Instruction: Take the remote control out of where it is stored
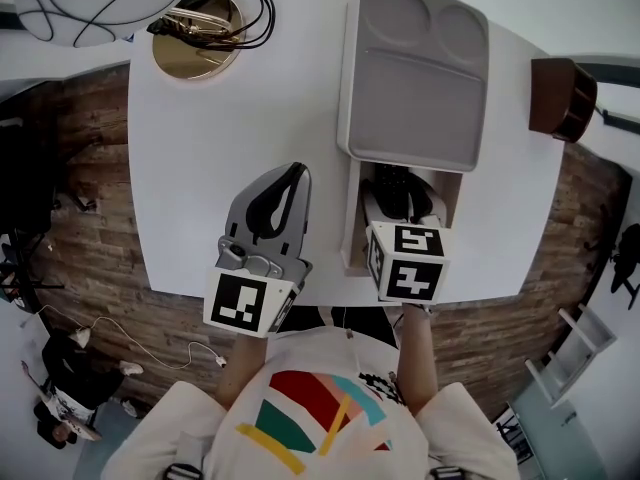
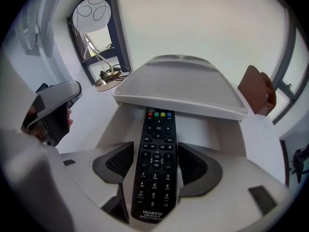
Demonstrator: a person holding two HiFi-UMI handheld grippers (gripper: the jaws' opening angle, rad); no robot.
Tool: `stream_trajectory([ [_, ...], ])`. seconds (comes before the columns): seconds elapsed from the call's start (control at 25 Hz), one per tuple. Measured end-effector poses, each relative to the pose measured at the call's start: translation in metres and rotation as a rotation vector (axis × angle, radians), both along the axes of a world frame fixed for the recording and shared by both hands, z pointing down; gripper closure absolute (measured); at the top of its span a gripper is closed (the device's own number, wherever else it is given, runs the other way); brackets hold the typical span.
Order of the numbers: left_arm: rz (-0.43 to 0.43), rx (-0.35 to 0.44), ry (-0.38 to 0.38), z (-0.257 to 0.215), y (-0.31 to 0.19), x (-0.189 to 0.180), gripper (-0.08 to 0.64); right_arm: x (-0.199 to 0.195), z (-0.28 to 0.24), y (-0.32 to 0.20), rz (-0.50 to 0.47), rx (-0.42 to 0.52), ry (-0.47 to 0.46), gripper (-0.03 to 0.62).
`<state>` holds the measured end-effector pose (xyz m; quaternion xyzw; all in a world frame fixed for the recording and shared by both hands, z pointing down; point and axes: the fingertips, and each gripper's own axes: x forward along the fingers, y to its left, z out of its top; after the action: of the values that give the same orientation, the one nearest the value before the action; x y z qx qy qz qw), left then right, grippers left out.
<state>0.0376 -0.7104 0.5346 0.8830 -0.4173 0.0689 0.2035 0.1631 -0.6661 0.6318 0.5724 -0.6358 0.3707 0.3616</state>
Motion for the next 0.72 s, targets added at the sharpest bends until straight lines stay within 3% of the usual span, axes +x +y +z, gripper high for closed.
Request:
stream_trajectory([
  [0.16, 0.005, -0.008, 0.006, 0.0, 0.001, 0.003, 0.538, 0.0, 0.0, 0.0, 0.006, -0.003, -0.004, 0.305],
  [0.24, 0.006, -0.003, 0.005, -0.002, 0.001, 0.004, 0.538, 0.002, -0.001, 0.001, 0.015, -0.017, -0.013, 0.342],
  [0.72, -0.014, 0.044, -0.005, -0.02, 0.005, -0.002, 0.538, 0.002, -0.015, 0.006, 0.005, -0.094, -0.053, 0.346],
])
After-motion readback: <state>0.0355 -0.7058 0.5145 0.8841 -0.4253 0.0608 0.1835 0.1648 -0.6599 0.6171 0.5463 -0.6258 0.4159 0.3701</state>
